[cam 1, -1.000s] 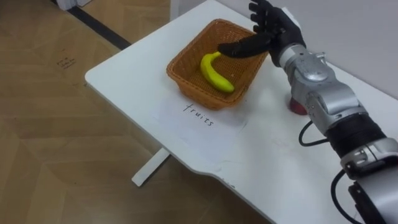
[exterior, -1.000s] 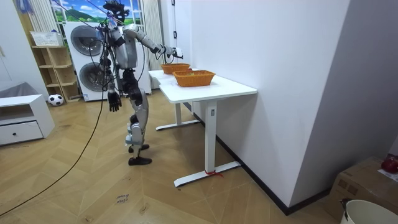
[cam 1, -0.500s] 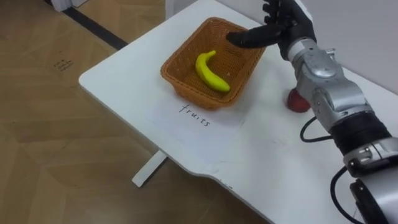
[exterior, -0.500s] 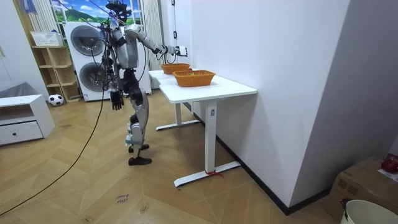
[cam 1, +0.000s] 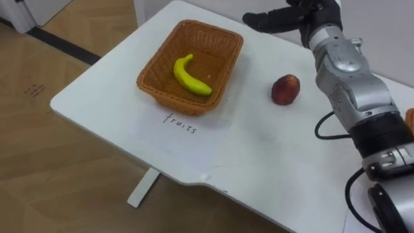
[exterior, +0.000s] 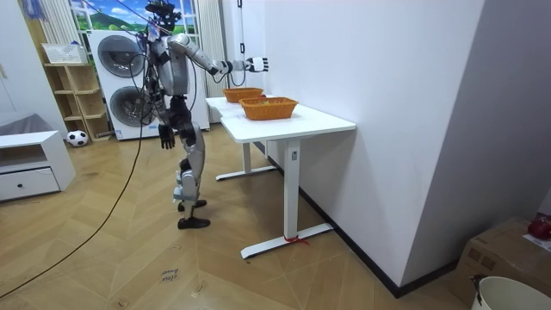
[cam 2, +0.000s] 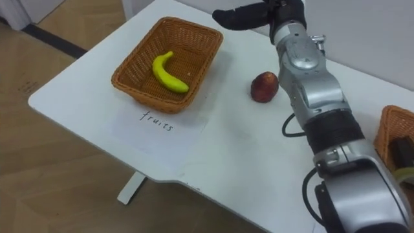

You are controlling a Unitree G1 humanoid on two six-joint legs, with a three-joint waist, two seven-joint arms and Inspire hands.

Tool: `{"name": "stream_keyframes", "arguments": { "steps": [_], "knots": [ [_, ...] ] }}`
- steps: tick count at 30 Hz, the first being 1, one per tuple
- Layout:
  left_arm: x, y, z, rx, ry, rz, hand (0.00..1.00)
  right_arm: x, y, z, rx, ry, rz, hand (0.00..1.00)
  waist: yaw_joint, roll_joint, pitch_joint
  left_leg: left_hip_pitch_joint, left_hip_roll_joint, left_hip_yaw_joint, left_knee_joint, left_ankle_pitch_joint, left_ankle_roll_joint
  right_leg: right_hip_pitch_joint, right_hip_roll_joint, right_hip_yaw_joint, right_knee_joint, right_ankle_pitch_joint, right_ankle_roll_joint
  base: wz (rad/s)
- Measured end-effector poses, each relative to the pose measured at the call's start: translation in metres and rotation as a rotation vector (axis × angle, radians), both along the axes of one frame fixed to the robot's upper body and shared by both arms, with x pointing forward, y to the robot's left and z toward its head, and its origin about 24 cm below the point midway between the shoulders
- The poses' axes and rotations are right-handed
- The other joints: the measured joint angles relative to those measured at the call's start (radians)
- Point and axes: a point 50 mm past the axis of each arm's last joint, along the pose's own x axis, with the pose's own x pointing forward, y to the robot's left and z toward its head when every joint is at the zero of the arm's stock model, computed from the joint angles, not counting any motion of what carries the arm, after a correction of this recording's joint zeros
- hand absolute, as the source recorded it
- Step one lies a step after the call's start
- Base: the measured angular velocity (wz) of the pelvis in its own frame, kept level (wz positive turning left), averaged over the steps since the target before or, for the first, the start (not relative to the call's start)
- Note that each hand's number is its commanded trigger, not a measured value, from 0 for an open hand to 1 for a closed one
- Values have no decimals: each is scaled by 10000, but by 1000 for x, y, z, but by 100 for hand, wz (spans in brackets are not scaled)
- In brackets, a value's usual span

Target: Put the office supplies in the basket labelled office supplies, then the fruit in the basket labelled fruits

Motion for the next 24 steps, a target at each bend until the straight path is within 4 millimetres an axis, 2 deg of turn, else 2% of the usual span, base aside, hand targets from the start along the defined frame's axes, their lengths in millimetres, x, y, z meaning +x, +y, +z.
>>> {"name": "stream_keyframes", "arguments": {
  "steps": [4, 8, 11, 16, 24],
  "knots": [
    [0, -3, -1, -82, 0, 1, 0, -3, -6, -9, 108, 226, -186, 0, -127, 92, -47, -27, 24, 169, 4, 4, 4, -95, 17, 102, 39, 13, -22, -9],
    [3, -3, -1, -83, -73, -12, 0, -2, -12, -16, 392, 564, -399, 0, -210, 102, -52, -113, 102, 311, 2, 5, 4, -245, 40, 231, 52, 40, -65, -13],
    [13, -3, -1, -84, -284, -80, 0, -2, -13, -19, 504, 679, -383, 0, -219, 105, -50, -291, 163, 433, 30, 13, 2, -452, 72, 278, 48, 87, -120, -11],
    [28, -5, -1, -218, -730, -338, 0, -2, -24, -39, 397, 1480, -768, 0, -182, 106, -50, -340, 164, 461, -5, 13, 1, -511, 73, 276, 25, 88, -120, -1],
    [29, -7, -2, -486, -677, -454, 0, -3, -36, -51, 290, 2034, -1042, 0, -176, 76, -44, -522, 180, 539, -77, 15, 3, -795, 79, 378, 23, 88, -120, -4]
  ]
}}
